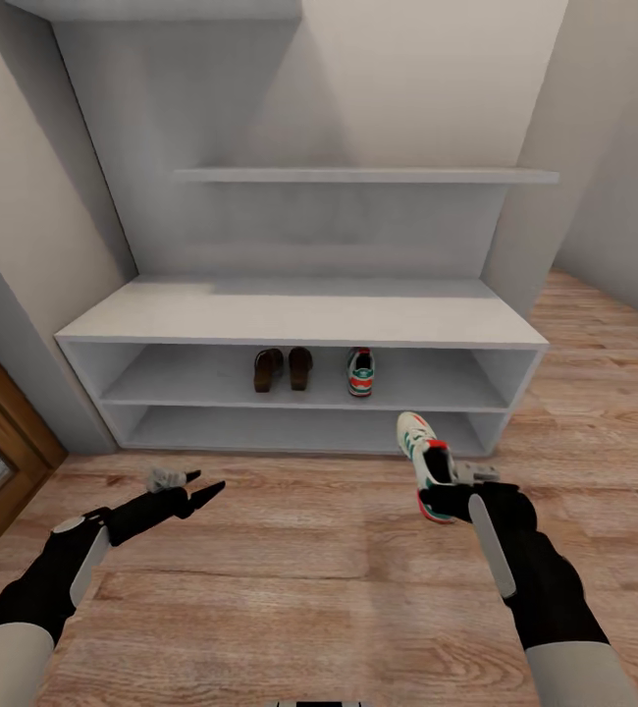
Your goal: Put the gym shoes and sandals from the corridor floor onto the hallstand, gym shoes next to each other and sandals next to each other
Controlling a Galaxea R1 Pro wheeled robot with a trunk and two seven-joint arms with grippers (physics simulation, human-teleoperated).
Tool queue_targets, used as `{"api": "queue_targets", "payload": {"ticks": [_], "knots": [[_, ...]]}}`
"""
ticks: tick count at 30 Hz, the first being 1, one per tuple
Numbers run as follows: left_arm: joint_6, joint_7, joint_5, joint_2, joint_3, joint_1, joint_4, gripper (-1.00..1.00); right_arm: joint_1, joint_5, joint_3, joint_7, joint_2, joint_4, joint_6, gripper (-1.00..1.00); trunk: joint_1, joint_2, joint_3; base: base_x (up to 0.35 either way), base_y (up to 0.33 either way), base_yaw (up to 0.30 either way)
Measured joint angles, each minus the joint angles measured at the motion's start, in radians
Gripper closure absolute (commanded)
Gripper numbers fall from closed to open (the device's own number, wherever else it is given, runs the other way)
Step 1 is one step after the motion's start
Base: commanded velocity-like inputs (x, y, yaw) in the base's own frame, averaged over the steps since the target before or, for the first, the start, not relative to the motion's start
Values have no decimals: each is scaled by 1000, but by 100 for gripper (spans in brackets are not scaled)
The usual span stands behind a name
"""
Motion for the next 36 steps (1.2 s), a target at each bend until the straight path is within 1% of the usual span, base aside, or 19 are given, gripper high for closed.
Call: {"api": "queue_targets", "payload": {"ticks": [2, 8, 10, 18, 22, 23, 24, 25, 26, 29, 31, 36], "knots": [[3, 11, 0, -10, 11, 3, 4, -100, 11, 0, 0, 4, -2, -11, -11, 100, 0, 0, 0, 0, 0, 0], [6, 21, 0, -14, 45, 6, 7, -100, 44, 3, 0, 7, -3, -45, -45, 100, 0, 0, 0, 0, 0, 0], [6, 21, -1, -14, 56, 6, 8, -100, 45, 4, 0, 6, -3, -48, -56, 100, 0, 0, 0, 0, 0, 0], [3, 22, -1, -14, 12, 6, 6, -100, 37, 55, -2, 6, -2, -19, -99, 100, 0, 0, 0, 0, 0, 0], [-20, 23, -1, -13, -10, 6, 2, -100, 15, 82, -2, 5, -2, 4, -121, 100, 0, 0, 0, 0, 0, 0], [-24, 23, -1, -13, -109, 6, 2, -100, -77, 155, -3, 0, -2, 200, -208, 100, 0, 0, 0, 0, 0, 0], [-25, 19, -5, -15, -296, 6, 2, -100, -89, 142, -2, 2, -2, 322, -214, 100, 0, 0, 0, 0, 0, 0], [-25, 18, -6, -15, -445, 7, 2, -100, -112, 141, -2, 1, -2, 380, -214, 100, 0, 0, 0, 0, 0, 0], [-26, 18, -5, -14, -454, 6, 2, -100, -130, 148, -2, 1, -2, 366, -214, 100, 0, 0, 0, 0, 0, 0], [-26, 18, -5, -14, -455, 6, 1, -100, -177, 146, -2, 1, -1, 412, -213, 100, 0, 0, 0, 0, 0, 0], [-26, 18, -5, -14, -455, 6, 1, -100, -206, 142, -2, 1, 6, 427, -214, 100, 0, 0, 0, 0, 0, 0], [-27, 14, -6, -12, -457, 6, 0, -100, -220, 144, -2, 1, 12, 434, -213, 100, 0, 0, 0, 0, 0, 0]]}}
